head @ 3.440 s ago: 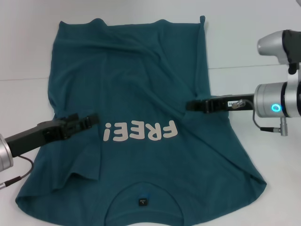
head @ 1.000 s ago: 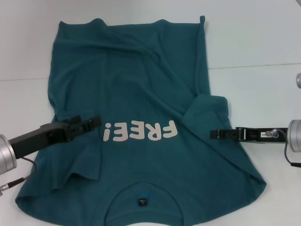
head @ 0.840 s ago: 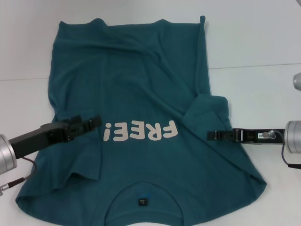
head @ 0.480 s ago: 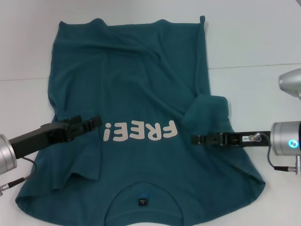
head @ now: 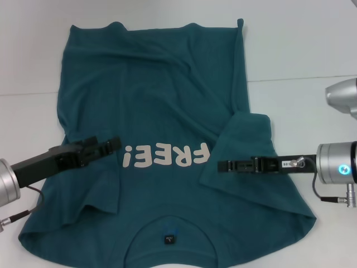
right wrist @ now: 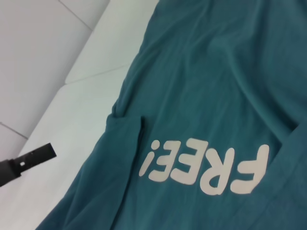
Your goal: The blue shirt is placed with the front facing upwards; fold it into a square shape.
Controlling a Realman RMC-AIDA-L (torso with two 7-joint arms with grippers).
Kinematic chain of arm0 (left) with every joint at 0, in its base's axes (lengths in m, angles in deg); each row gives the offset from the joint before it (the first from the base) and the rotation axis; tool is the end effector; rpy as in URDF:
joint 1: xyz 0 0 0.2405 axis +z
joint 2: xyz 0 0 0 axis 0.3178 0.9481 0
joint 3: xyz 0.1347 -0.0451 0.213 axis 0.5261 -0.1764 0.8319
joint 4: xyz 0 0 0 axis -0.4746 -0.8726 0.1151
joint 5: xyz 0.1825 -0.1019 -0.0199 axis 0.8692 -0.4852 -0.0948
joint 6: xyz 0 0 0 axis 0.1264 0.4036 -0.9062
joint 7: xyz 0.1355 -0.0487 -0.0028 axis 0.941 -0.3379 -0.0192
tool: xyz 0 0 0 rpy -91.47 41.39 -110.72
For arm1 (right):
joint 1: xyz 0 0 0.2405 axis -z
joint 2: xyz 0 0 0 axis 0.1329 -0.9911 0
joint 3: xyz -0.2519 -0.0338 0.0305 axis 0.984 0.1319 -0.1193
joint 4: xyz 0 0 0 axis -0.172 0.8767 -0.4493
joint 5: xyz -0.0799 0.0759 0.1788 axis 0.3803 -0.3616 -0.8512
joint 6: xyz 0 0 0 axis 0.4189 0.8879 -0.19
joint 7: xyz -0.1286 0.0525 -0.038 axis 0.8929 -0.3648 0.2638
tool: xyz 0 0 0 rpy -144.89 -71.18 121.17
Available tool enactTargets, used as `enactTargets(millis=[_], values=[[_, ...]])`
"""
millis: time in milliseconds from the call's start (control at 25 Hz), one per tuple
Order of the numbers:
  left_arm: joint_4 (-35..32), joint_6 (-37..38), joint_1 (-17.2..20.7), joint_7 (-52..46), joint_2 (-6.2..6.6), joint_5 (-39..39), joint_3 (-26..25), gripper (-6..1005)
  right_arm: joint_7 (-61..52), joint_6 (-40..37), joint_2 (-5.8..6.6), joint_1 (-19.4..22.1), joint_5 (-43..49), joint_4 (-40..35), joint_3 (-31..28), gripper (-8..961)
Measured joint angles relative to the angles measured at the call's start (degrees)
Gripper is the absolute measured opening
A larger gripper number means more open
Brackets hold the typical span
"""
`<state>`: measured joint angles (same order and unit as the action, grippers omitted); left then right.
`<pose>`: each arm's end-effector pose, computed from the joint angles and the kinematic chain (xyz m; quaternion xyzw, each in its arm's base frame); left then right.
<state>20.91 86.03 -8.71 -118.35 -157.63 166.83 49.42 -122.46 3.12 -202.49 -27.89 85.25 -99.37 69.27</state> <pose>-0.2724 0.3479 -0.0021 -0.8180 -0.4358 -0.3151 0.2040 0.2708 0.3667 -0.0220 -0.8095 0.5431 0.1809 0.1309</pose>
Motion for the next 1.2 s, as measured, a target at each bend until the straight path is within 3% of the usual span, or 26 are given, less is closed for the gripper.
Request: enactTargets(millis=[360, 640, 880, 1200], values=[[-2.5, 4.2, 1.3, -0.2, 0.20, 2.4, -0.4, 880, 7.6, -2.8, 1.69, 2.4, -8.1, -0.1, -0.3, 865], [-6.6, 8.6, 4.3, -1.5, 0.15, 7.4, -3.5, 874, 13.0, -3.3, 1.49, 3.1, -9.8, 0.4, -0.9, 866], [-10.6, 13.3, 6.4, -3.3, 0.23, 12.5, -9.0, 870, 13.3, -3.2, 1.35, 3.2, -10.4, 0.4, -1.2, 871], [-14.8, 15.7, 9.2, -6.7, 0.26, 17.5, -12.2, 864, 13.4, -3.2, 1.12, 3.5, -10.5, 0.4, -3.4, 866]])
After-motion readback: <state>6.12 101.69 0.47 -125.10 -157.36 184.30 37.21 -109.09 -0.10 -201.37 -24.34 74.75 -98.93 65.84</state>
